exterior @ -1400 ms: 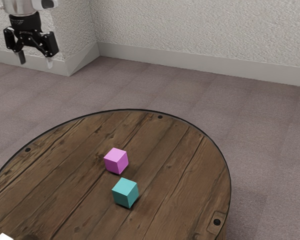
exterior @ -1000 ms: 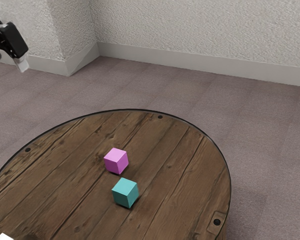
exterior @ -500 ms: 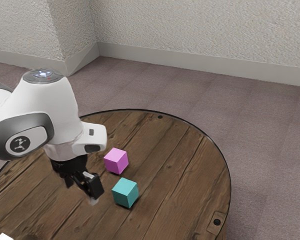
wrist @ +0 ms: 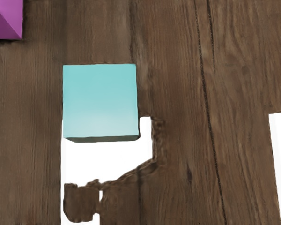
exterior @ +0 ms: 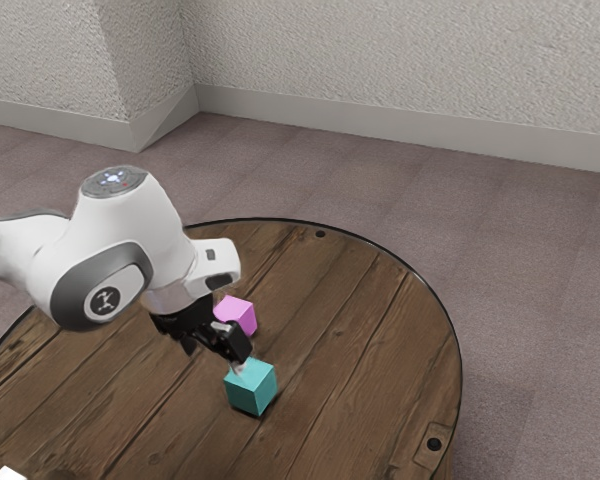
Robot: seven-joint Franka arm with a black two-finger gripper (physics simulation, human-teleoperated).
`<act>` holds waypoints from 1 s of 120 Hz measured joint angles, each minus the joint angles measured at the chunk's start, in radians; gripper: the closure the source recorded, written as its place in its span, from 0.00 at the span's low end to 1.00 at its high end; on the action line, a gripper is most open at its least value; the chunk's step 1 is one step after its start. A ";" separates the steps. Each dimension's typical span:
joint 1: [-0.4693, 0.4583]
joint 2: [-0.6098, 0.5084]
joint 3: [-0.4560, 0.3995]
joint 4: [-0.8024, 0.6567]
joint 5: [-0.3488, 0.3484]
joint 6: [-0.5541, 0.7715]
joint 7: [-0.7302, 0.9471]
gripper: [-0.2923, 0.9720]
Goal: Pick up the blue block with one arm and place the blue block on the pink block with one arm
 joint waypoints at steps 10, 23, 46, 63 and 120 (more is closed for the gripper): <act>0.006 0.062 0.020 0.004 0.014 0.014 0.020 0.23; 0.007 0.093 0.025 0.006 0.022 -0.011 0.047 0.23; 0.007 0.178 0.026 0.041 0.026 -0.057 0.095 0.23; 0.008 0.227 0.028 0.053 0.024 -0.049 0.125 0.23; -0.003 0.419 0.080 0.200 0.024 0.024 0.203 0.23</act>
